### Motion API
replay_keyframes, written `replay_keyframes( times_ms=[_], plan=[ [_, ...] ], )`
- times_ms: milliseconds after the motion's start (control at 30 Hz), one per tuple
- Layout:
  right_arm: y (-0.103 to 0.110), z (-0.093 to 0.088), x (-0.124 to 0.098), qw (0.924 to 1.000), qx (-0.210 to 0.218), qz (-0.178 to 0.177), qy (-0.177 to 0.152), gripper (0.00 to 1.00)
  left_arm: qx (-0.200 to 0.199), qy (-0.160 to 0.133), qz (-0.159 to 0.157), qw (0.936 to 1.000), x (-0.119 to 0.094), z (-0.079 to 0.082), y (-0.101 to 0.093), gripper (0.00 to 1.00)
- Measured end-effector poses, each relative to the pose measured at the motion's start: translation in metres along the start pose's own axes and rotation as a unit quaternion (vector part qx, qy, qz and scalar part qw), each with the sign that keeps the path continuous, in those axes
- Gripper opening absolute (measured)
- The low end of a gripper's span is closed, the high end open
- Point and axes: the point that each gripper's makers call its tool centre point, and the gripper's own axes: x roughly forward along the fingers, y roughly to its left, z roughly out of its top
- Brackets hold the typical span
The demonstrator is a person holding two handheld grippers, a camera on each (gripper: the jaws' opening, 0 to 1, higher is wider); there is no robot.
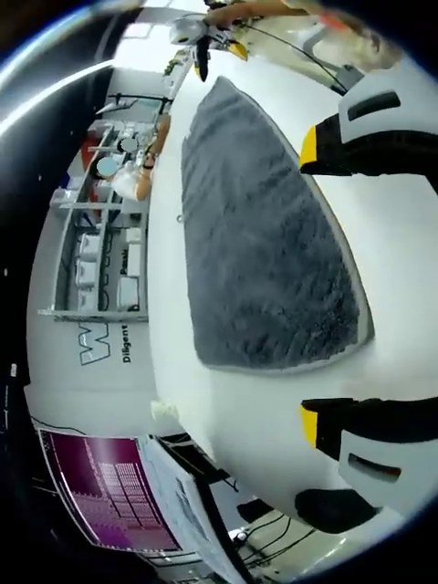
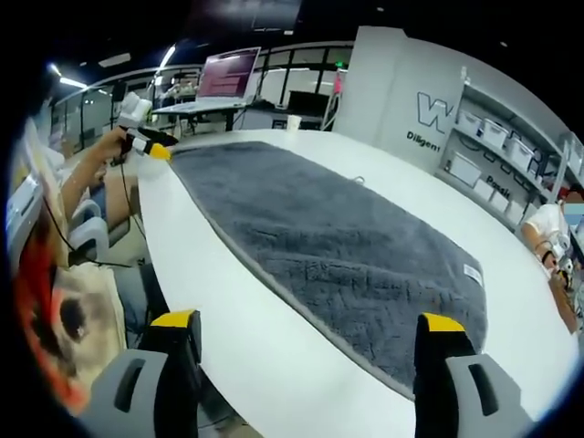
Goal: Open the folded towel by lifting each exposed corner and separating the folded layers until the towel lies flat within the target outline without major curled edges
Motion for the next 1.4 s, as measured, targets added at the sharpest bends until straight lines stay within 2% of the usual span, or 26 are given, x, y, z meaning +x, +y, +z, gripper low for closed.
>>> replay_keyframes(
  times_ms=[133,267,400,533,733,900,1000,1100,1400],
  plan=[
    [-0.012,-0.004,-0.007,0.9998,0.016,-0.014,-0.004,0.92,-0.001,-0.006,-0.011,0.9999,0.000,0.004,-0.007,1.00],
    [-0.038,-0.020,-0.020,0.9978,0.033,-0.057,0.013,0.77,-0.003,0.000,-0.023,0.9997,0.003,0.002,-0.016,1.00],
    [-0.059,-0.032,-0.027,0.9948,0.058,-0.082,0.013,0.68,-0.005,0.004,-0.024,0.9997,0.006,-0.001,-0.017,1.00],
    [-0.083,-0.045,-0.029,0.9894,0.093,-0.111,0.008,0.53,-0.011,-0.004,-0.033,0.9994,0.009,0.003,-0.025,1.00],
    [-0.102,-0.051,-0.019,0.9814,0.147,-0.123,-0.014,0.54,-0.002,-0.011,-0.050,0.9987,0.014,0.010,-0.039,0.99],
    [-0.119,-0.067,-0.008,0.9734,0.184,-0.137,-0.004,0.58,-0.002,-0.006,-0.064,0.9979,0.021,0.008,-0.050,0.99],
    [-0.117,-0.076,-0.004,0.9730,0.191,-0.129,0.008,0.58,0.000,0.003,-0.067,0.9977,0.023,0.003,-0.052,0.99],
    [-0.118,-0.077,-0.007,0.9714,0.200,-0.128,-0.006,0.56,0.002,0.008,-0.065,0.9979,0.024,0.001,-0.051,0.98],
    [-0.115,-0.081,-0.014,0.9728,0.196,-0.123,-0.009,0.56,0.002,0.013,-0.070,0.9975,0.025,-0.002,-0.055,0.98]
  ],
)
